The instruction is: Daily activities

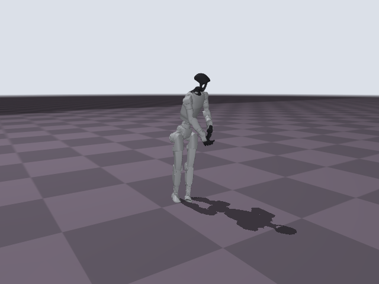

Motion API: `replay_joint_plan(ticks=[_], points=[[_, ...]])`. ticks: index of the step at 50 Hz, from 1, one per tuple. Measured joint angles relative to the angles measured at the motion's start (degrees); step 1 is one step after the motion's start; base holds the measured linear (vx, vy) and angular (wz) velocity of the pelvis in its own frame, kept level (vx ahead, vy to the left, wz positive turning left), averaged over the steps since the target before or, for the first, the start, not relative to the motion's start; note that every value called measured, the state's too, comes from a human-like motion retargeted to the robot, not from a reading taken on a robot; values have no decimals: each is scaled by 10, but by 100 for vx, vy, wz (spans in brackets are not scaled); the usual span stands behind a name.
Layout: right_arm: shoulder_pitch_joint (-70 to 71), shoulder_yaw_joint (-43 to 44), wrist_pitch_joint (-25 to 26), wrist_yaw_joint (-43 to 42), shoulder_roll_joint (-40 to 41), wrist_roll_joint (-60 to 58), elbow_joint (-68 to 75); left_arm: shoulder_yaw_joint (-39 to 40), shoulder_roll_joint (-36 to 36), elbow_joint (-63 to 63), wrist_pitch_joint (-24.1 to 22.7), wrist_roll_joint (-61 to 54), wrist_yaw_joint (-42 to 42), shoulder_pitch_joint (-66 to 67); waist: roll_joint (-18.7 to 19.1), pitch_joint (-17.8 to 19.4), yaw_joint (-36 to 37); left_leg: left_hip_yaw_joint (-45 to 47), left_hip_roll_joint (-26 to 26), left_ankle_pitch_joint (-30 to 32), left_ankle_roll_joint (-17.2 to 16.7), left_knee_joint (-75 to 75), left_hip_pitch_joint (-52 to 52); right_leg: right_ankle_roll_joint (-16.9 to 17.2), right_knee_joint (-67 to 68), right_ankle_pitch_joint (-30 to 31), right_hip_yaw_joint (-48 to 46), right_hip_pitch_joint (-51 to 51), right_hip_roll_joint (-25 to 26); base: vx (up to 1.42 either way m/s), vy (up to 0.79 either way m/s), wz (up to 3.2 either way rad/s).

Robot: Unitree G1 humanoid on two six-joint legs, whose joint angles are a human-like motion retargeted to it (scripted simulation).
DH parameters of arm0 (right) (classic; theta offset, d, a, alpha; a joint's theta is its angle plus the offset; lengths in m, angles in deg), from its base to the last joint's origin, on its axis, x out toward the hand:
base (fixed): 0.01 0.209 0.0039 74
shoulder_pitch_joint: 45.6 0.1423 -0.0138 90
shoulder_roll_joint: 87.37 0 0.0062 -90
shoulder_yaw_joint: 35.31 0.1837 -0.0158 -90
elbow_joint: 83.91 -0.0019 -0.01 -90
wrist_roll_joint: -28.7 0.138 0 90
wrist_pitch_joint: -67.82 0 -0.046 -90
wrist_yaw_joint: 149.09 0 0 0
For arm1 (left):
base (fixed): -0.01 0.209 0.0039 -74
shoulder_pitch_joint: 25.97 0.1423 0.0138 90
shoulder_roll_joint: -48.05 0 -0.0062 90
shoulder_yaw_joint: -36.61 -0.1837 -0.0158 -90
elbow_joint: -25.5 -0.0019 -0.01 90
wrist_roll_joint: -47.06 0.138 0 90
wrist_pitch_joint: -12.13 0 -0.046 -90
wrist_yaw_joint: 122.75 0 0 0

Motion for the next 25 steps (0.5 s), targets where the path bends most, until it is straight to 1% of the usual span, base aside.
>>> replay_joint_plan(ticks=[5,12,18,25], points=[[7,-1,-3,7,4,22,-3,-2,0,0,-6,-21,-14,-4,-6,4,4,10,11,1,0,0,-2,-3,12,-2,-15,0,-1,-1,-7,44],[6,21,-9,-4,5,61,-2,9,11,37,-10,-46,-24,9,-9,4,17,58,35,13,0,0,-10,-5,28,-3,-44,1,-8,-3,-7,57],[4,41,-12,-22,7,82,17,14,20,67,-4,-65,-26,17,-9,1,31,98,51,28,0,-1,-16,-7,39,-2,-68,3,-17,-3,-4,58],[6,55,-14,-30,3,100,42,4,20,81,6,-68,-37,5,-3,1,43,121,57,46,0,-1,-22,-9,43,0,-95,7,-24,-2,-1,54]])
